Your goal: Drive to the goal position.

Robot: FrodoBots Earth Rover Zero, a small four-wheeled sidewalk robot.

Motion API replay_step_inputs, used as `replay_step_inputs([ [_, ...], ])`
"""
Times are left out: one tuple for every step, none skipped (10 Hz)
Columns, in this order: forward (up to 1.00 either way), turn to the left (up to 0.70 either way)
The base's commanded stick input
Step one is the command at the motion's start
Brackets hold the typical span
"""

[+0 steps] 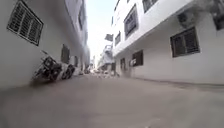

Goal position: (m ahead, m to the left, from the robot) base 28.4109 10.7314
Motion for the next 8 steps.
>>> replay_step_inputs([
  [1.0,0.0],
  [1.0,0.0],
  [1.0,0.0],
  [1.0,0.0],
  [1.0,0.0],
  [1.0,0.0],
  [1.0,0.0],
  [1.0,0.0],
])
